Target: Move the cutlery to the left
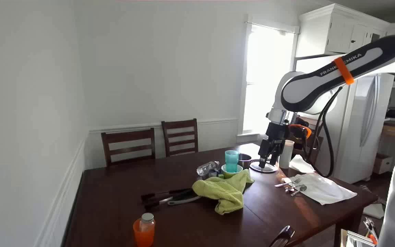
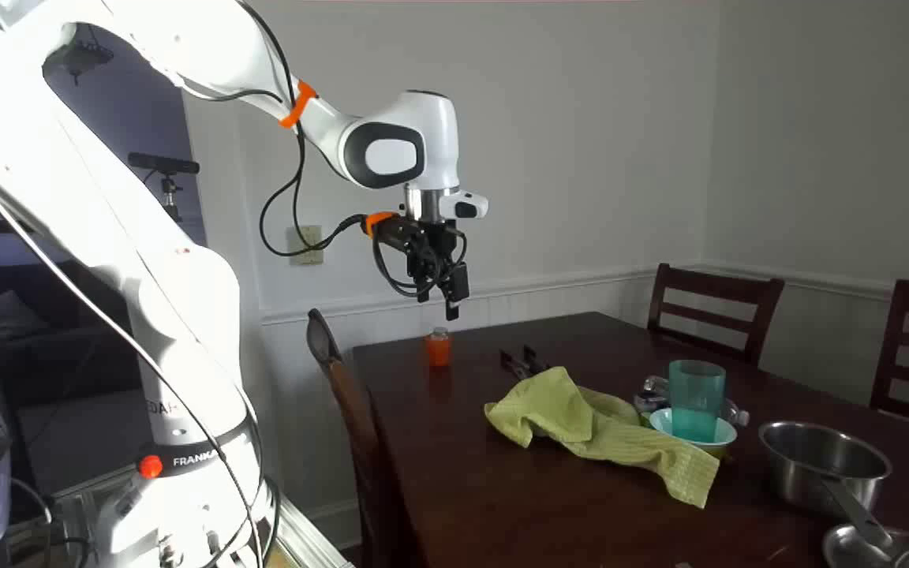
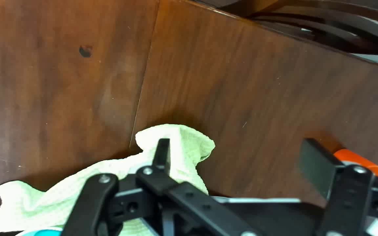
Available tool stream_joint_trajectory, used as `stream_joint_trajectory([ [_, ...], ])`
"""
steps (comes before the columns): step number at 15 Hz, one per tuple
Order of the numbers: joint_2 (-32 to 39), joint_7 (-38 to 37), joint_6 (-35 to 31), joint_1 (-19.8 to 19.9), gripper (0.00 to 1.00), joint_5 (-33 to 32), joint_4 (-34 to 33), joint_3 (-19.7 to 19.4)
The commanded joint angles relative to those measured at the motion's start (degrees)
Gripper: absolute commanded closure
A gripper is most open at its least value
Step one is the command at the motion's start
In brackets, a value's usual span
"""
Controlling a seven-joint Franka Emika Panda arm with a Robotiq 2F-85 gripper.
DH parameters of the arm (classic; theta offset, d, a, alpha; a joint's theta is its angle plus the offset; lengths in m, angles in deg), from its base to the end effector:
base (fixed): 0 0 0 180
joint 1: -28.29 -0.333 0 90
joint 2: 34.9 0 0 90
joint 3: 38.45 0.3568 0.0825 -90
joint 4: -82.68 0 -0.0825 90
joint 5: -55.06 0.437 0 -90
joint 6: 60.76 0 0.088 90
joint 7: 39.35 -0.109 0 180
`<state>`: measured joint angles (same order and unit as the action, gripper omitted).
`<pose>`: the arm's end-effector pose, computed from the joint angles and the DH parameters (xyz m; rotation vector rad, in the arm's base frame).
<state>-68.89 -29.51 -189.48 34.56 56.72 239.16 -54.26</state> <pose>0.3573 -0.1370 0.4035 -2.9736 0.2869 -0.1966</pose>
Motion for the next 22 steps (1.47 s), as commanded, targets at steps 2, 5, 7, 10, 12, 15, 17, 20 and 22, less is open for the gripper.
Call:
stream_joint_trajectory([
  [2,0.1,0.6,0.2,1.0,0.00,0.8,-0.1,1.0],
  [5,0.1,0.6,0.2,1.0,0.00,0.8,-0.1,1.0],
  [7,0.1,0.6,0.2,1.0,0.00,0.8,-0.1,1.0],
  [10,2.3,-1.5,0.0,1.9,0.00,0.4,-1.2,1.4],
  [12,7.7,-6.4,-3.9,5.0,0.00,-1.1,-3.2,1.6],
  [15,15.2,-9.3,-10.2,9.2,0.00,-1.8,-6.4,0.3],
  [17,21.0,-11.5,-13.9,11.9,0.00,-1.9,-9.3,-0.6],
  [20,29.2,-16.9,-18.1,14.9,0.00,-2.7,-13.7,-1.4],
  [22,34.2,-21.5,-19.3,16.3,0.00,-3.8,-16.8,-2.3],
])
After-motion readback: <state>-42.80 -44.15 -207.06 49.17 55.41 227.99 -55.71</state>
